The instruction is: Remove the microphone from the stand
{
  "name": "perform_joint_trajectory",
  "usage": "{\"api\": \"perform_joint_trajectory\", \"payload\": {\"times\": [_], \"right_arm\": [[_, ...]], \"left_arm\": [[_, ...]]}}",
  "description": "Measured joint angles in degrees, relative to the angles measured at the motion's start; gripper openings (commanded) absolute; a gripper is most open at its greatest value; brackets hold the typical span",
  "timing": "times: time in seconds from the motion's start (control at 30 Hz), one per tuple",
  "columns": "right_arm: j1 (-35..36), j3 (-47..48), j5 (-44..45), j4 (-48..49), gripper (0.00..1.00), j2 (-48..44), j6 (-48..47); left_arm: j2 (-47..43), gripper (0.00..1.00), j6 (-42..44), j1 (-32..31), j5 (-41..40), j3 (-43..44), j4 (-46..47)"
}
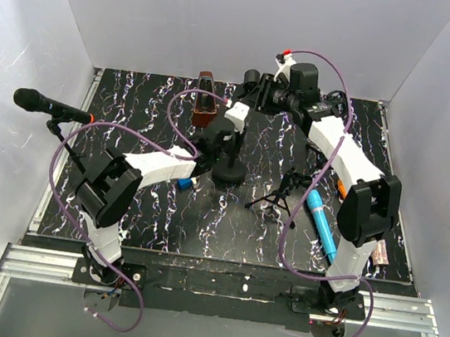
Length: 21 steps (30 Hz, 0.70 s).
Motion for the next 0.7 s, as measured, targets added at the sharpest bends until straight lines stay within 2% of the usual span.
{"api": "perform_joint_trajectory", "payload": {"times": [0.07,0.1,0.2,0.23,0.27,0.3,0.4,0.57,0.63,0.7], "right_arm": [[1.03,0.76,6.86,-3.15,0.01,-1.03,2.05],[1.53,0.79,9.68,-4.11,0.01,-1.66,2.97],[2.47,0.72,14.34,-4.98,0.01,-2.99,4.02],[2.54,0.66,14.64,-4.87,0.01,-3.08,3.85],[2.58,0.46,14.73,-4.79,0.01,-3.17,3.50],[2.67,-0.42,14.36,-3.93,0.01,-3.30,2.25],[2.56,-2.40,10.38,-0.35,0.01,-3.39,-1.27],[2.14,-8.04,0.20,8.37,0.01,-4.70,-7.17],[2.03,-10.32,-3.06,11.13,0.01,-5.53,-9.20],[2.03,-11.87,-5.73,12.96,0.01,-5.99,-10.93]], "left_arm": [[0.55,0.00,-0.48,-2.38,-9.42,1.14,-1.09],[0.57,0.08,-1.01,-2.95,-12.09,1.36,-1.22],[0.55,0.61,-1.38,-3.50,-14.36,1.51,-0.63],[0.46,0.70,-1.05,-3.41,-13.99,1.51,-0.66],[0.24,0.74,0.00,-3.15,-13.55,1.40,-1.16],[-0.11,0.77,0.98,-2.62,-12.46,1.03,-1.88],[-1.53,0.78,3.91,-0.22,-6.25,-0.04,-4.83],[-8.63,0.78,8.13,5.31,9.05,-0.94,-11.45],[-12.63,0.76,9.73,8.02,16.74,0.33,-15.02],[-14.51,0.77,13.38,10.71,25.53,6.01,-21.75]]}}
